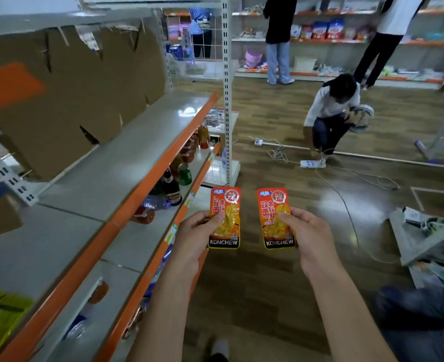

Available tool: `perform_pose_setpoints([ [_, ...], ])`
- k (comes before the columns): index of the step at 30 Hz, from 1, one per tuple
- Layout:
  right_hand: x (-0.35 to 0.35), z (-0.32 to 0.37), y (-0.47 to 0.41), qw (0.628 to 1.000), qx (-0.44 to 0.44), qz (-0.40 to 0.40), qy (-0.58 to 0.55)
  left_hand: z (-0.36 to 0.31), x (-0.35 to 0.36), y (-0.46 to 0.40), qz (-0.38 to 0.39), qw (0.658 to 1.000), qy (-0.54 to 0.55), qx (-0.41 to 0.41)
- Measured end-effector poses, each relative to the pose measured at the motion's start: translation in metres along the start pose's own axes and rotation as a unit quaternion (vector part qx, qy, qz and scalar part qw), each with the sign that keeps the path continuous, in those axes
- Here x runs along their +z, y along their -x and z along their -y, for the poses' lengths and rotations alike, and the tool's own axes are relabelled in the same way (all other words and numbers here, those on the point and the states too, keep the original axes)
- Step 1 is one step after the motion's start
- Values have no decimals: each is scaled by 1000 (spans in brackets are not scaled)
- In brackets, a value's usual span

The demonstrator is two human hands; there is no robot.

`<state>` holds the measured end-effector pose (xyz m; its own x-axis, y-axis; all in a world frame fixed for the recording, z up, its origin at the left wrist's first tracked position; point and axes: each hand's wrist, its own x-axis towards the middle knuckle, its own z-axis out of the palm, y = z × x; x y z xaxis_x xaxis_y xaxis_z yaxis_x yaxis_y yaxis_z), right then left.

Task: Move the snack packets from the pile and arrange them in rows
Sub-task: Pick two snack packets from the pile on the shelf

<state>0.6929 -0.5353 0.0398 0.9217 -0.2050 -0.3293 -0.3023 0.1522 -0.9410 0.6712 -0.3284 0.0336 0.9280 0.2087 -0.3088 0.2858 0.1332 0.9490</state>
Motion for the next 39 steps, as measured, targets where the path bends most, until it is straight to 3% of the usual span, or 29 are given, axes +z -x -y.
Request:
perform_pose_setpoints([
  [14,113,80,-249,1000,-12,20,-13,-89,22,-278,-8,1000,-18,13],
  [22,183,122,-366,998,-22,52,-11,-130,14,-394,-77,997,29,16],
  [29,255,144,-474,991,-16,132,6,-140,-6,-492,-131,991,37,7],
  [34,312,164,-565,975,-23,218,44,-155,-5,-567,-229,965,129,-10],
  [39,366,188,-640,951,-9,292,101,-179,-2,-632,-293,946,137,-14],
])
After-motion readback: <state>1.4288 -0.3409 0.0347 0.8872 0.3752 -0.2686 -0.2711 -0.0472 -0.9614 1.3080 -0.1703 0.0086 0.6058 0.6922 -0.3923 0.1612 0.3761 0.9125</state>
